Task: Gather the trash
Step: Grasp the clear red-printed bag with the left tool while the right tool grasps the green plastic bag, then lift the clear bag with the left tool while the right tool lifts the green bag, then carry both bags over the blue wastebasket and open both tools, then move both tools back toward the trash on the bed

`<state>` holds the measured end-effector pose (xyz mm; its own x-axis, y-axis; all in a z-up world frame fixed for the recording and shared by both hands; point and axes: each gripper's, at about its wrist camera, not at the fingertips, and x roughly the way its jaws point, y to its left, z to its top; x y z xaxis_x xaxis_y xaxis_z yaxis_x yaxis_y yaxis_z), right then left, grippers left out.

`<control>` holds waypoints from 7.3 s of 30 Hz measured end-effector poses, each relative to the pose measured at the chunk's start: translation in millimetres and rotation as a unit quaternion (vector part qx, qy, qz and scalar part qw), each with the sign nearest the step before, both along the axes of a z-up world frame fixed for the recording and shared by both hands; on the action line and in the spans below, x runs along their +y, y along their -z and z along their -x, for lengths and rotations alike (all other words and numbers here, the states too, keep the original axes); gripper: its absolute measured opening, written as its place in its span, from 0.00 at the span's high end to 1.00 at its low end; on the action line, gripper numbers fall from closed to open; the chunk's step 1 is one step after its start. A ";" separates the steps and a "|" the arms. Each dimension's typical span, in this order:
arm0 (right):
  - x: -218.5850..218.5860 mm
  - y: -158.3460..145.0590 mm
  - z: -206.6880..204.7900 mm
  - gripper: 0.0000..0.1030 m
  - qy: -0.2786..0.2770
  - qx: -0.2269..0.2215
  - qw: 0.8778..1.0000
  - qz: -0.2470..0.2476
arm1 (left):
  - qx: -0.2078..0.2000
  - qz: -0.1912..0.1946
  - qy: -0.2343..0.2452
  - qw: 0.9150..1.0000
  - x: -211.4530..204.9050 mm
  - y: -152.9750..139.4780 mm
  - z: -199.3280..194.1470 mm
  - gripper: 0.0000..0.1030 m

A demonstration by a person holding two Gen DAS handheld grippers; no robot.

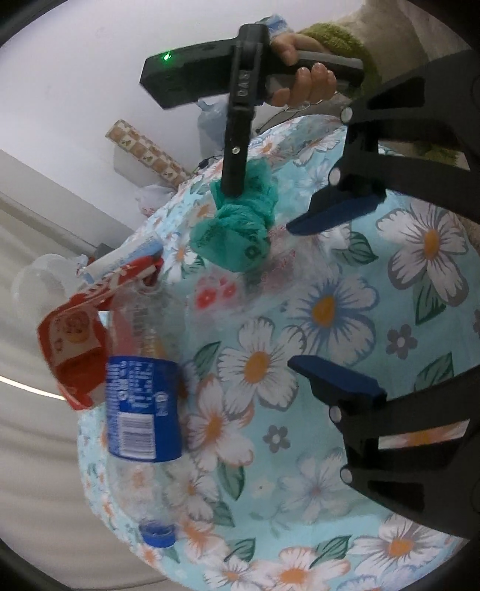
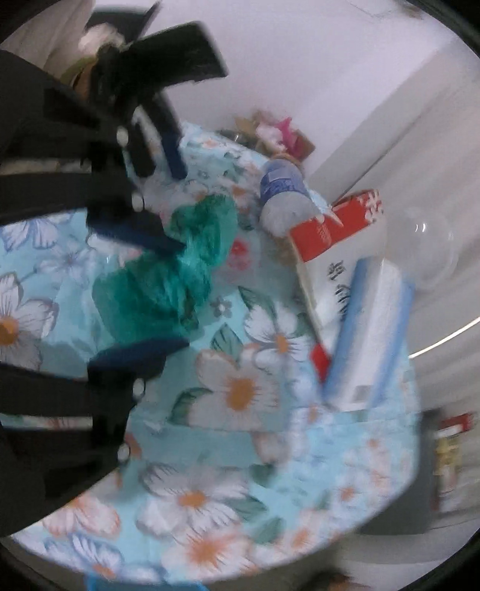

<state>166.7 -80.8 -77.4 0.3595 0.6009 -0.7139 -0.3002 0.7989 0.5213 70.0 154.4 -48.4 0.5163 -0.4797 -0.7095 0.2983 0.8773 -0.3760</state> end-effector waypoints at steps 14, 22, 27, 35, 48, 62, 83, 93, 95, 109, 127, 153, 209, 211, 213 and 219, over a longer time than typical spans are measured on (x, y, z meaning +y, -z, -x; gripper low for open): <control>-50.0 1.9 37.2 0.69 0.103 0.015 0.994 -0.045 | 0.062 0.030 -0.005 0.998 -9.2 23.2 -29.1 0.58; -53.1 9.1 40.8 0.69 0.121 0.023 0.990 -0.063 | 0.076 0.136 0.013 0.988 -6.9 24.4 -31.6 0.67; -52.0 10.5 40.0 0.70 0.124 0.023 0.990 -0.067 | 0.062 0.160 0.017 0.985 -18.2 21.8 -26.8 0.70; -55.0 5.8 44.6 0.70 0.139 0.024 0.988 -0.066 | 0.055 0.087 0.008 0.995 -49.1 24.4 -36.4 0.91; -61.7 -18.0 77.4 0.50 0.137 -0.018 0.990 0.038 | 0.051 0.066 0.040 0.996 -62.0 21.8 -21.2 0.97; -51.8 -2.6 72.7 0.57 0.122 -0.017 0.992 0.032 | 0.038 0.056 0.052 0.996 -69.6 16.1 -15.6 0.97; -117.9 -22.2 106.2 0.64 0.228 -0.026 0.970 -0.075 | -0.024 0.050 0.089 0.994 -76.6 -25.1 -0.7 0.98; -133.0 -26.7 117.2 0.64 0.250 -0.037 0.964 -0.086 | -0.038 0.050 0.105 0.993 -84.0 -32.6 2.2 0.98; -134.7 -25.8 117.2 0.64 0.250 -0.036 0.963 -0.089 | -0.040 0.049 0.107 0.992 -85.9 -34.3 3.4 0.98; -147.3 -22.2 122.4 0.64 0.260 -0.033 0.960 -0.100 | -0.043 0.038 0.115 0.992 -101.0 -36.6 0.3 0.98; -221.0 -16.5 151.0 0.64 0.345 -0.046 0.927 -0.143 | -0.038 0.005 0.195 0.980 -183.8 -51.4 -27.9 0.98; -462.3 162.9 111.3 0.41 0.643 0.087 0.746 -0.146 | 0.098 -0.224 0.363 0.899 -606.0 109.0 -166.5 0.58; -75.3 -12.3 59.0 0.29 0.201 0.022 0.975 -0.097 | -0.100 -0.048 -0.075 0.991 -7.1 -61.9 -5.3 0.25; -68.9 -10.2 51.7 0.29 0.199 0.028 0.974 -0.106 | -0.113 -0.021 -0.080 0.990 2.7 -65.1 -4.5 0.25; -66.1 -10.4 43.7 0.29 0.200 0.035 0.972 -0.116 | -0.129 -0.009 -0.084 0.988 9.0 -68.0 -5.2 0.25; -60.3 -7.4 15.3 0.29 0.207 0.060 0.964 -0.156 | -0.130 0.046 -0.088 0.986 29.8 -71.7 -24.2 0.25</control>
<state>151.5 -141.1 -70.1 0.5408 0.6163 -0.5724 0.0868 0.6360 0.7668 94.3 184.2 23.3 0.7568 -0.4213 -0.4997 0.2405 0.8904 -0.3864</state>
